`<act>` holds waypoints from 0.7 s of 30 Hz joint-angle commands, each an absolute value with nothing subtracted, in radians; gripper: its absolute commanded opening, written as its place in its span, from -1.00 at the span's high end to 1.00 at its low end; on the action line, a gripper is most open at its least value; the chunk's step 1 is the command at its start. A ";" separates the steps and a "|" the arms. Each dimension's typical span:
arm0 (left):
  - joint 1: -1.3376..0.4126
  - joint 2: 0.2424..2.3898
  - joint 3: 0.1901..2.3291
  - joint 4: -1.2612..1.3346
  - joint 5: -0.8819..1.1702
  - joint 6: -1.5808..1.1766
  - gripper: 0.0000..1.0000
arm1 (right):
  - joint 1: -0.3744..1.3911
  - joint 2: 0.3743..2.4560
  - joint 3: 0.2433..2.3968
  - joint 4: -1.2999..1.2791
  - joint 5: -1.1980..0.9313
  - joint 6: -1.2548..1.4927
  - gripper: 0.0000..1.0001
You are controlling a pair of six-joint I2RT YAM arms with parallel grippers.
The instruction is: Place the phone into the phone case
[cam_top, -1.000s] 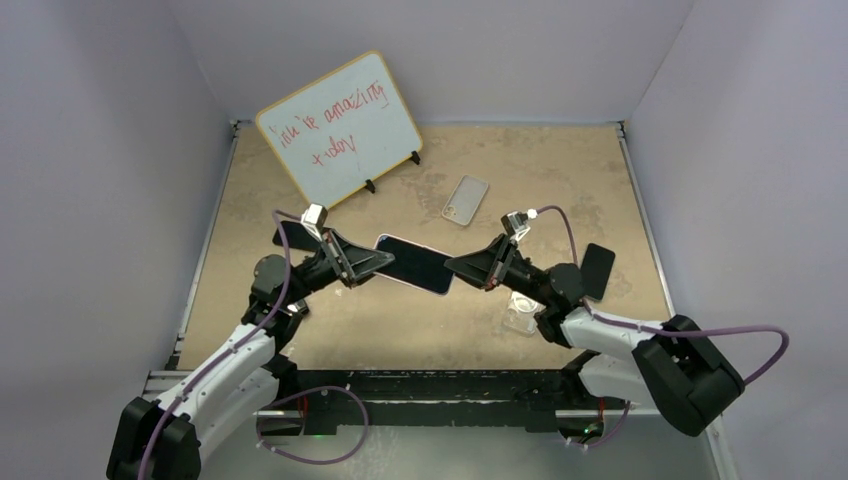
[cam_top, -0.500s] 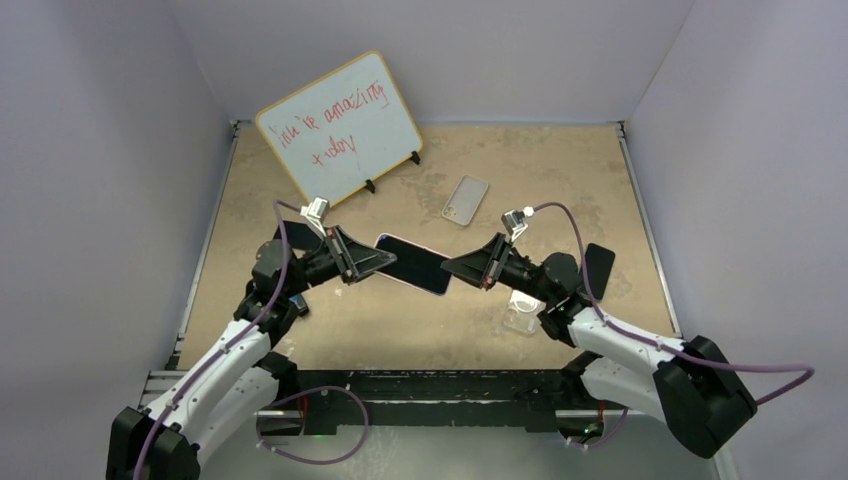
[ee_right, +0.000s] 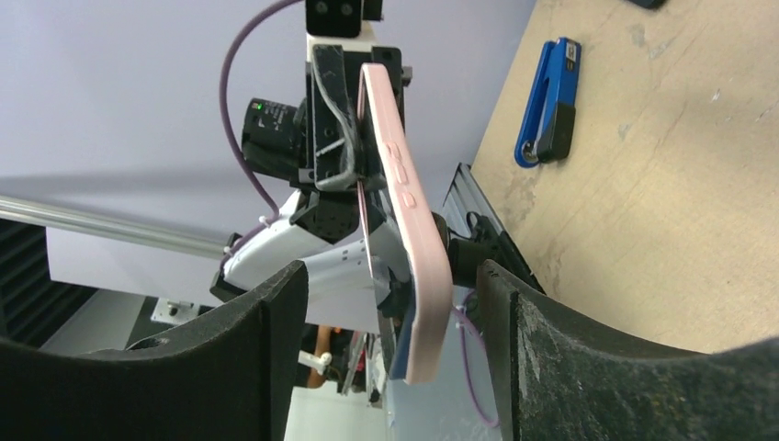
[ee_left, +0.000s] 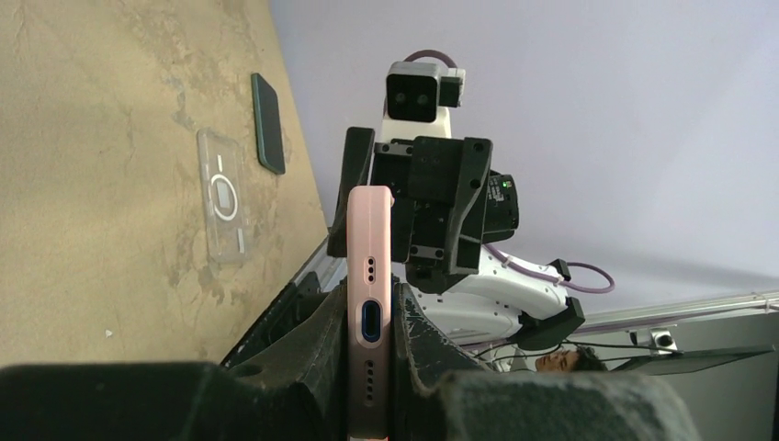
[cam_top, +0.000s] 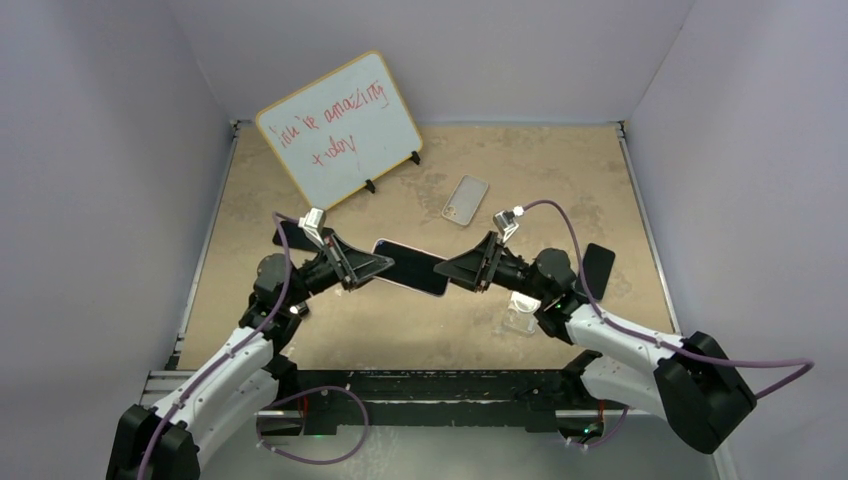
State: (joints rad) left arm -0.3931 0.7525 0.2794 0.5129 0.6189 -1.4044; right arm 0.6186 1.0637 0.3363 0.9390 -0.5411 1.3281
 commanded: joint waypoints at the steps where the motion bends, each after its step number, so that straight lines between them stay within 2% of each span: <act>1: -0.393 0.723 0.287 0.649 0.577 -1.442 1.00 | 0.646 1.076 0.352 0.956 -0.554 1.319 -0.35; 4: -0.393 0.717 0.287 0.649 0.566 -1.442 1.00 | 0.658 1.083 0.352 0.958 -0.554 1.317 -0.26; 11: -0.393 0.697 0.289 0.592 0.524 -1.389 1.00 | 0.664 1.068 0.344 0.948 -0.552 1.363 0.25; 13: -0.393 0.678 0.295 0.559 0.502 -1.347 1.00 | 0.664 1.058 0.347 0.931 -0.548 1.393 0.47; 16: -0.393 0.660 0.340 0.443 0.478 -1.223 1.00 | 0.665 1.041 0.365 0.864 -0.539 1.411 0.94; 17: -0.393 0.656 0.362 0.390 0.470 -1.169 1.00 | 0.664 1.037 0.370 0.850 -0.535 1.413 1.00; 21: -0.393 0.647 0.428 0.230 0.465 -1.001 1.00 | 0.664 1.034 0.368 0.885 -0.532 1.452 1.00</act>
